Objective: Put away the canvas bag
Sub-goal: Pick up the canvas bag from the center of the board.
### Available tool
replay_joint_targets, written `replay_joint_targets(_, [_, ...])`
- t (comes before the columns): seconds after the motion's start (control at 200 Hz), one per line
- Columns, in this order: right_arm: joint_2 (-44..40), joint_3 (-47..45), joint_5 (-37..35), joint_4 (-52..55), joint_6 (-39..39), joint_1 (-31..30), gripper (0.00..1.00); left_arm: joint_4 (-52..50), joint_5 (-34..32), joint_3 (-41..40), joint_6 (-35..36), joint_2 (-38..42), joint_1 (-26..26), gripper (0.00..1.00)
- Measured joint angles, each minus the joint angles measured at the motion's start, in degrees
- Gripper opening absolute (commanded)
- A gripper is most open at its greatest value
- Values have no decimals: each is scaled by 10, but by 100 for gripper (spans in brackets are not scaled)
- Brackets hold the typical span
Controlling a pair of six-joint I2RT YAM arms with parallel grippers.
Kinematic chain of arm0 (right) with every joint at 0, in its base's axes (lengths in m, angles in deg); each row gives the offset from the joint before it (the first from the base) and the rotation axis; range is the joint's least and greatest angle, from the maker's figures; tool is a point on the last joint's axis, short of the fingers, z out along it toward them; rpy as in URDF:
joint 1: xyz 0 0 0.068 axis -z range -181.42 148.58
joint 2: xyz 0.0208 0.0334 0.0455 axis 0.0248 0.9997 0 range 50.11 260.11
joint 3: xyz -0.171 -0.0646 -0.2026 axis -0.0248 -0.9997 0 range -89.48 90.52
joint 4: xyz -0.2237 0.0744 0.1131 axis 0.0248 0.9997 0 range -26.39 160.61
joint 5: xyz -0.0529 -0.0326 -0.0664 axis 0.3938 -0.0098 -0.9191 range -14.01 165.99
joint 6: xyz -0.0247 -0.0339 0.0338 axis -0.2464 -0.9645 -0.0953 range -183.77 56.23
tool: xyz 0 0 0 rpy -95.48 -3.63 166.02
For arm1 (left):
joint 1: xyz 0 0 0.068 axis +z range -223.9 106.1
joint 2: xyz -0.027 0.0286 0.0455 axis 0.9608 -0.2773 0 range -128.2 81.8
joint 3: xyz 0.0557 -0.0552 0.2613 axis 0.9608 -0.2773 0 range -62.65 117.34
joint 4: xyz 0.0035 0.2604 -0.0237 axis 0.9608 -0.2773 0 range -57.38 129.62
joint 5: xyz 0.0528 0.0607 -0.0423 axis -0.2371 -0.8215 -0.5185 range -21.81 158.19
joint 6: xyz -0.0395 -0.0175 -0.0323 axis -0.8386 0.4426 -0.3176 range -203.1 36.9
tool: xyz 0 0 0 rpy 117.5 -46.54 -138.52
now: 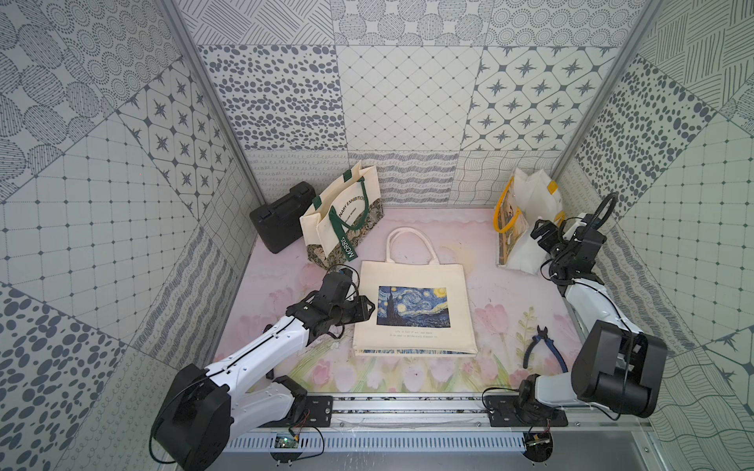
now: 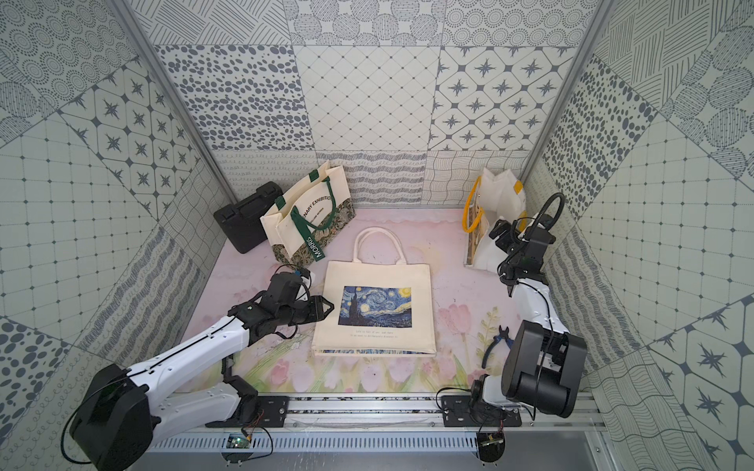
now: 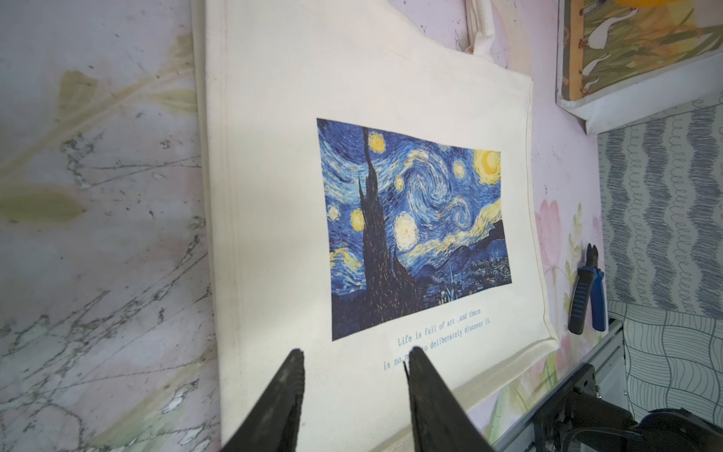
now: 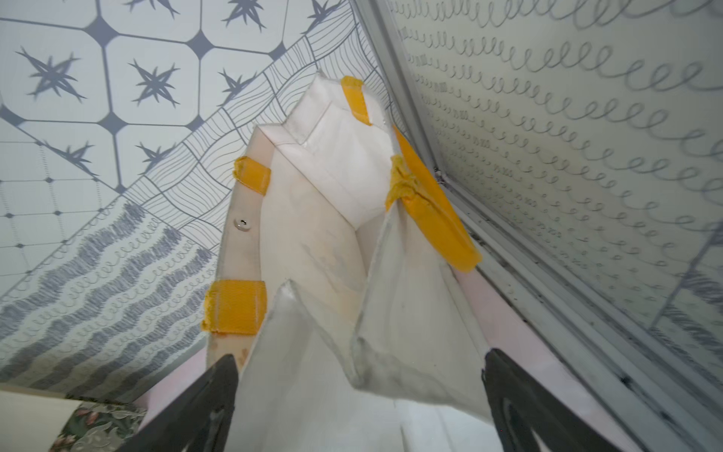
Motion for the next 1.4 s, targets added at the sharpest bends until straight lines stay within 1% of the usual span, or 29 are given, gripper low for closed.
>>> replay_joint_targets(0.1, [15, -19, 56, -52, 31, 9, 95, 0, 2, 3, 1, -3, 0, 45])
replay_joint_targets(0.275, [19, -23, 118, -104, 56, 10, 95, 4, 2, 4, 1, -2, 0, 45])
replay_joint_targets(0.49, [10, -25, 144, -114, 53, -6, 96, 4, 2, 4, 1, 4, 0, 45])
replay_joint_targets(0.63, [-5, -25, 140, -89, 23, -28, 96, 4, 2, 3, 1, 7, 0, 45])
replay_joint_targets(0.755, [-24, -21, 99, -31, -34, -66, 99, 3, 2, 2, 1, 13, 0, 45])
replay_joint_targets(0.845, [-25, 7, 41, 32, -78, -107, 98, 4, 2, 1, 1, 19, 0, 45])
replay_joint_targets(0.951, [-21, 37, -27, 80, -106, -146, 99, 3, 2, -2, 1, 25, 0, 45])
replay_joint_targets(1.041, [-8, 56, -79, 106, -110, -168, 99, 3, 2, -5, 2, 31, 0, 45])
replay_joint_targets(1.166, [17, 71, -144, 136, -104, -177, 97, 0, 2, -10, 2, 40, 0, 45])
replay_joint_targets(1.296, [37, 71, -205, 153, -92, -190, 92, -3, 2, -13, 2, 48, 0, 45])
replay_joint_targets(1.401, [50, 77, -236, 161, -85, -208, 87, -4, 1, -14, 5, 50, 0, 45])
